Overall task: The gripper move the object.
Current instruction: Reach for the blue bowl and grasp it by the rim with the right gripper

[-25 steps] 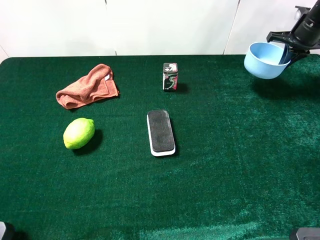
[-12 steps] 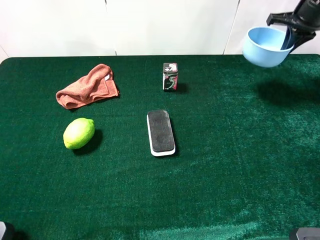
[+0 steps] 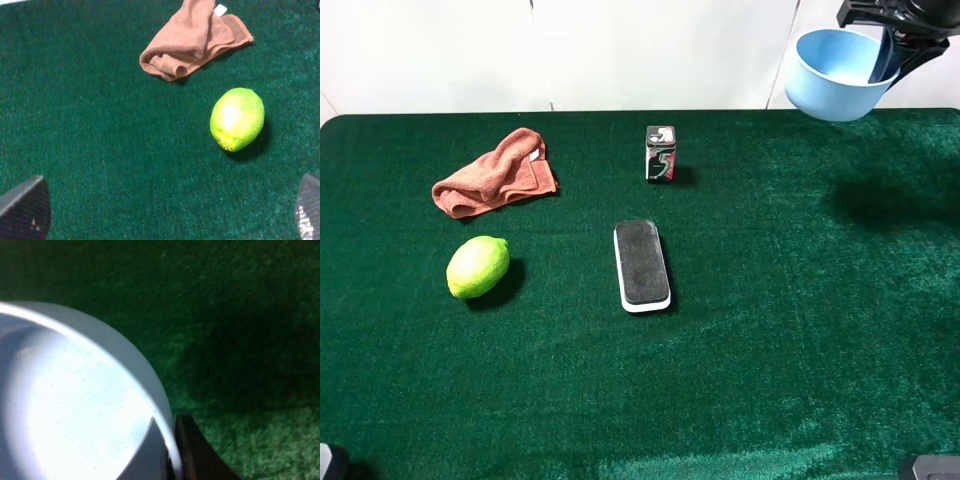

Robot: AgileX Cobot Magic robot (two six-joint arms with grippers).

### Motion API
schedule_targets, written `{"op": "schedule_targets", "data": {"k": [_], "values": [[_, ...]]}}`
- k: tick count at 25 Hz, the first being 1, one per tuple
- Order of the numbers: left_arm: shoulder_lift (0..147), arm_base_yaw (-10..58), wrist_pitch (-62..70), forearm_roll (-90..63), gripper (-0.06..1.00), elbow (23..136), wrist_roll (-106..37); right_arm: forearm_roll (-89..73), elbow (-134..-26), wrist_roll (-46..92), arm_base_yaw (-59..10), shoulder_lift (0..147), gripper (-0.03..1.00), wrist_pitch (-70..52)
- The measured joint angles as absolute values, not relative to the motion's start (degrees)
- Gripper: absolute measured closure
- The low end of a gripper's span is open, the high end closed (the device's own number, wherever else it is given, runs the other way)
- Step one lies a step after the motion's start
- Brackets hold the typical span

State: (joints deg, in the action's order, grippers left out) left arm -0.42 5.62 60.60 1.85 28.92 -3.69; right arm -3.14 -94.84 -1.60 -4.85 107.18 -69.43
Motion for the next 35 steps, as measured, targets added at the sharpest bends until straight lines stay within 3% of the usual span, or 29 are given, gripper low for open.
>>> {"op": "schedule_targets", "data": {"k": [20, 28, 35], "values": [[-0.42, 5.62, 60.6, 1.85, -0.05, 28.92, -3.69, -2.47, -83.7, -7.37, -22.06, 100.14, 1.0, -69.59], [-0.42, 5.62, 60.6, 1.85, -0.05, 28.92, -3.69, -1.85, -83.04, -7.7, -25.66, 100.1, 1.0, -69.46], [-0.42, 5.62, 60.6, 1.85, -0.05, 28.92, -3.69, -2.76, -75.08, -7.46, -26.45, 100.03, 1.0, -64.65]]}}
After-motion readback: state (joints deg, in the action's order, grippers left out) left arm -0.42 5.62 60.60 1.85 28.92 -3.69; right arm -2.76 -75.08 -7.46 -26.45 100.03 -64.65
